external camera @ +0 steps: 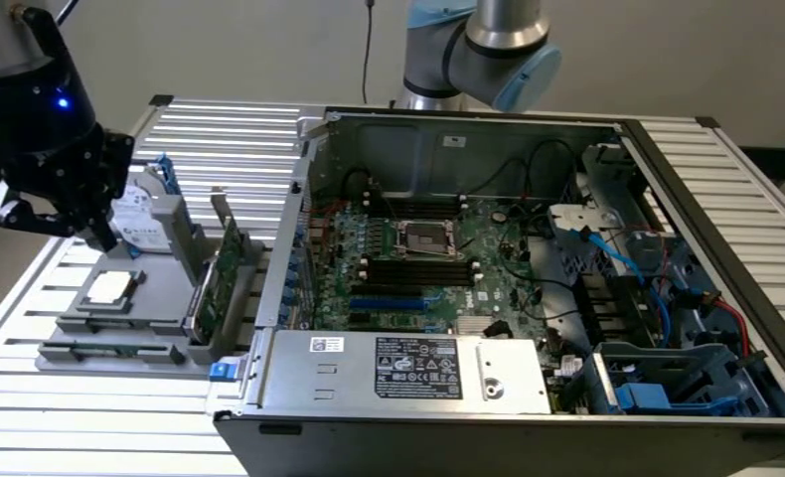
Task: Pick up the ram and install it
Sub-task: 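Pick up the ram and move it above insertion slot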
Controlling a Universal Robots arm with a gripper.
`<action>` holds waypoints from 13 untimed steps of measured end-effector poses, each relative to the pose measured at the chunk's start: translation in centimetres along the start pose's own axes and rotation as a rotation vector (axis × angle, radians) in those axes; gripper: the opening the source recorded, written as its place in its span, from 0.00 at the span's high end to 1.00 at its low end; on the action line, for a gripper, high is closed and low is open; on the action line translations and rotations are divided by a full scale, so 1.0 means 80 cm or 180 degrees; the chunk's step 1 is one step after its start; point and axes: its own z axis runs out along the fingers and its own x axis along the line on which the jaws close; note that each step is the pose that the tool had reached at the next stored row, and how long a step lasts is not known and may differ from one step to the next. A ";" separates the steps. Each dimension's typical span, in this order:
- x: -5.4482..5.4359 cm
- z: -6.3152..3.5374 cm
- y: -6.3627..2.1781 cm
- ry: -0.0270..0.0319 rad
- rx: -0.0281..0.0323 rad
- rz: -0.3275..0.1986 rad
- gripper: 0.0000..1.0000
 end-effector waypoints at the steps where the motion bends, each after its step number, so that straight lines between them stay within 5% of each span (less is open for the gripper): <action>1: 0.000 0.000 0.000 0.0002 0.0003 -0.0057 0.89; 13: 0.000 0.005 0.000 0.0031 0.0035 -0.0749 0.89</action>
